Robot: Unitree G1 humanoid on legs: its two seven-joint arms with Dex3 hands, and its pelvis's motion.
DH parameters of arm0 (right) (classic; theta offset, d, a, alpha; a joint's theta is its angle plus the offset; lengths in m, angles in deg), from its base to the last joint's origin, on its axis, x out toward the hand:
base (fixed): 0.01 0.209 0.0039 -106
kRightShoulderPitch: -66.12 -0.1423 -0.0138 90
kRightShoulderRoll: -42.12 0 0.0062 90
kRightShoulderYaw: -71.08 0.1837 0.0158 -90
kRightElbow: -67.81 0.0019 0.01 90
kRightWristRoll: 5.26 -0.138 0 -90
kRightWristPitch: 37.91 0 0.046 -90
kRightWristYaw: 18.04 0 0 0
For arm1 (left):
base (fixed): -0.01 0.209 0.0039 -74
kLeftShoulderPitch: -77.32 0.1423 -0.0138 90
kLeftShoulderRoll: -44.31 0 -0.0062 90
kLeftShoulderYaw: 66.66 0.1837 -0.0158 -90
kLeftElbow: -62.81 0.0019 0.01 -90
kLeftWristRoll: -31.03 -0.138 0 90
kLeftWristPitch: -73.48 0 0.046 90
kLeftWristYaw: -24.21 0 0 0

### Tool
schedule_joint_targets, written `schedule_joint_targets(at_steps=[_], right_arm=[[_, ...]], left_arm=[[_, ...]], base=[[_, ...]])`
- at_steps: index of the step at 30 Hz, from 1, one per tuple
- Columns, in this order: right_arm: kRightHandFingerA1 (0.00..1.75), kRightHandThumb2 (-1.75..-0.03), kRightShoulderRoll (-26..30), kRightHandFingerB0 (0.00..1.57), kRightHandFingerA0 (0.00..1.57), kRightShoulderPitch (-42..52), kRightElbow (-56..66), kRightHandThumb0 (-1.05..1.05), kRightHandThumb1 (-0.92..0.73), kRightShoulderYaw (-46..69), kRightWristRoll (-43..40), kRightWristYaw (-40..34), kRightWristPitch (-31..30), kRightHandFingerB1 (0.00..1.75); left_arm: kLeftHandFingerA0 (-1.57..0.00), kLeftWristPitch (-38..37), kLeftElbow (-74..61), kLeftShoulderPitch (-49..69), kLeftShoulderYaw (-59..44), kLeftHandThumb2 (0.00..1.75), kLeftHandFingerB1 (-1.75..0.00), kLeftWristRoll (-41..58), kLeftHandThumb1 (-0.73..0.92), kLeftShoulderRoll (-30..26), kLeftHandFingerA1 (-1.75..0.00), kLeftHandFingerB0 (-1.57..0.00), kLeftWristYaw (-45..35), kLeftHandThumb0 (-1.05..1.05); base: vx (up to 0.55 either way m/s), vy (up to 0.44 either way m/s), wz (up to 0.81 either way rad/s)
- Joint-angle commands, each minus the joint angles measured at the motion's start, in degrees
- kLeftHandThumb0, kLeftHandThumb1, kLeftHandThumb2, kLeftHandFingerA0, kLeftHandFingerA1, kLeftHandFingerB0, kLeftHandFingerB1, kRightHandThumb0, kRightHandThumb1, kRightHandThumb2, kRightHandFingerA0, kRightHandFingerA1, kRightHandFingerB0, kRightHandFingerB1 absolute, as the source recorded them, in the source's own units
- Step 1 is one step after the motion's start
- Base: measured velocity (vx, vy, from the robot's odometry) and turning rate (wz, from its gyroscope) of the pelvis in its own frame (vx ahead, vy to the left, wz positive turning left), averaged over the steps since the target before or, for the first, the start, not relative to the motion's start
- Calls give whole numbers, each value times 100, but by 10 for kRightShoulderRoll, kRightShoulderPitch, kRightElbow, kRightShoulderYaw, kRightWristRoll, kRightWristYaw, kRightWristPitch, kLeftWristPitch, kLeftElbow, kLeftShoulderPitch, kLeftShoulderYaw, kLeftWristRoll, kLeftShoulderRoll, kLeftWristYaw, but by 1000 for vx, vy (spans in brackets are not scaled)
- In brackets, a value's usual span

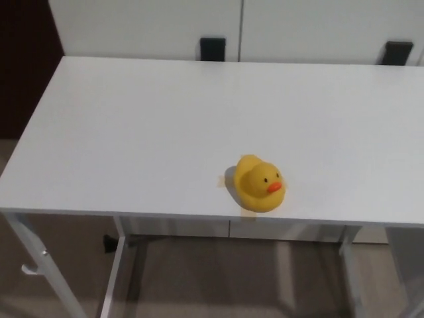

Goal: The robot uses its right hand to push the yellow duck toy to the center of the white desk.

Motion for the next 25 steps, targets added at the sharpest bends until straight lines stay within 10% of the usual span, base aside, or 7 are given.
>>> schedule_joint_targets(at_steps=[1,3,25], right_arm=[[52,-110,-6,64,90,152,-164,8,-41,41,-10,1,129,49],[56,-78,-9,79,104,176,-194,0,-50,14,0,25,115,54],[56,-85,35,80,106,127,-372,-4,-54,-58,-17,92,134,54]], left_arm=[[-132,-13,4,3,8,175,-91,-14,-50,-26,-101,-140,-10,28],[-130,-15,2,8,8,175,-96,-13,-39,-29,-102,-139,-13,29],[-124,-8,9,20,7,175,-94,-3,-30,-33,-99,-129,-33,54]], base=[[0,0,-7],[0,0,0],[2,0,1]])
